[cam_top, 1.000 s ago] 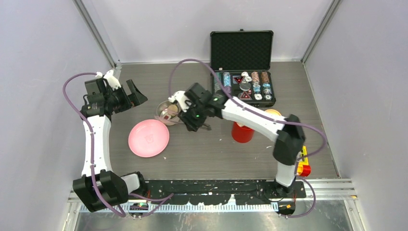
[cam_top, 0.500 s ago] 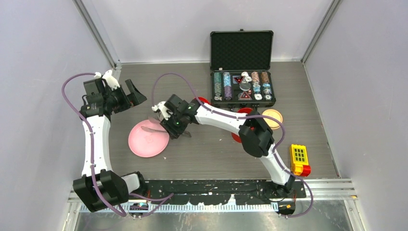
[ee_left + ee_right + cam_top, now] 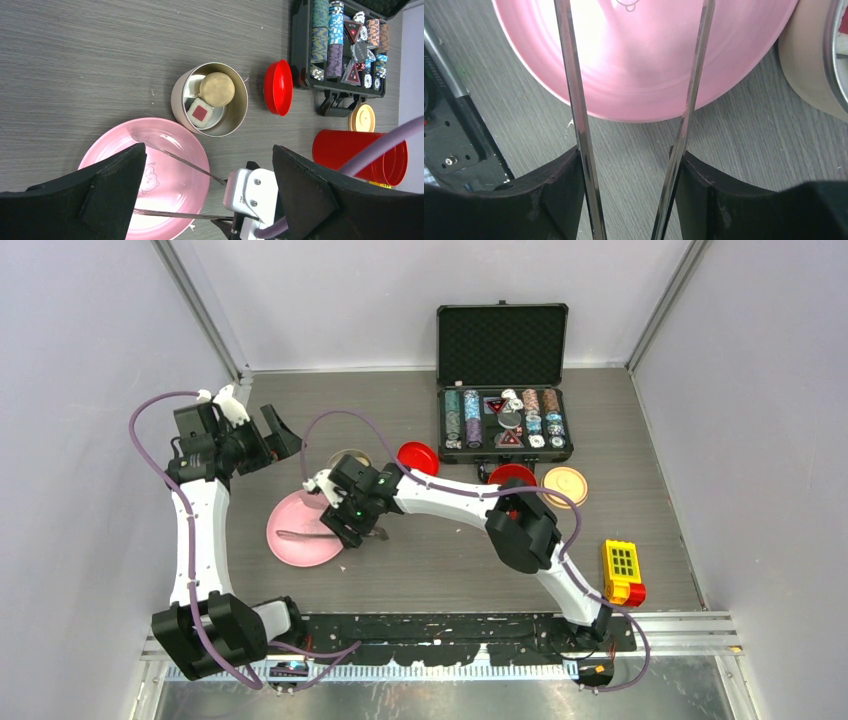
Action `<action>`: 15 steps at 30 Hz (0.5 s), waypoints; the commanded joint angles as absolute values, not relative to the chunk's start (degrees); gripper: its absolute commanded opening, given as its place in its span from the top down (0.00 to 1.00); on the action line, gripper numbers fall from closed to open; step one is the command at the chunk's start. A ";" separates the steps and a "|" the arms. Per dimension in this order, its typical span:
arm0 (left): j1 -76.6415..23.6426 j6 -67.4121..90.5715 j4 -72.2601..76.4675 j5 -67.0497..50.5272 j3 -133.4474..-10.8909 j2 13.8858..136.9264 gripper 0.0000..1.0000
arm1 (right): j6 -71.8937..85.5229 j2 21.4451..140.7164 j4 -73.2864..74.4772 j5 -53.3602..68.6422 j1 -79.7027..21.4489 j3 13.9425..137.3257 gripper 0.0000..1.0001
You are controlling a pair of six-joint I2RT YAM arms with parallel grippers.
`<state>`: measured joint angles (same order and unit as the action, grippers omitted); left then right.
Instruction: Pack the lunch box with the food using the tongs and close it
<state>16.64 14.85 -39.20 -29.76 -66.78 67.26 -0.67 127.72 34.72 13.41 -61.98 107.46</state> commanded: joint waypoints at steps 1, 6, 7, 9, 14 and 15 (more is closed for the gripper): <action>17.06 15.55 -36.64 -31.48 -67.15 67.23 0.00 | -0.48 127.89 32.94 11.47 -61.65 109.41 0.36; 17.10 15.55 -36.74 -31.54 -67.41 67.41 0.00 | -0.49 128.10 34.55 12.18 -61.65 109.94 0.20; 17.09 15.56 -36.76 -31.53 -67.41 67.41 0.00 | -0.51 127.73 34.60 12.34 -61.69 109.76 0.20; 17.07 15.49 -36.78 -31.49 -67.34 67.48 0.00 | -0.69 126.74 34.57 12.32 -61.70 109.46 0.19; 17.12 14.93 -37.33 -31.92 -67.79 67.71 0.00 | -0.87 124.02 35.21 13.36 -61.70 109.55 0.16; 17.13 14.74 -37.52 -32.09 -68.10 67.87 0.00 | -0.88 123.43 35.31 13.44 -61.71 109.59 0.16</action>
<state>16.64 14.85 -39.22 -30.13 -66.81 67.37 -0.56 128.62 35.62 12.62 -61.67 107.46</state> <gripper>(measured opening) 0.996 0.832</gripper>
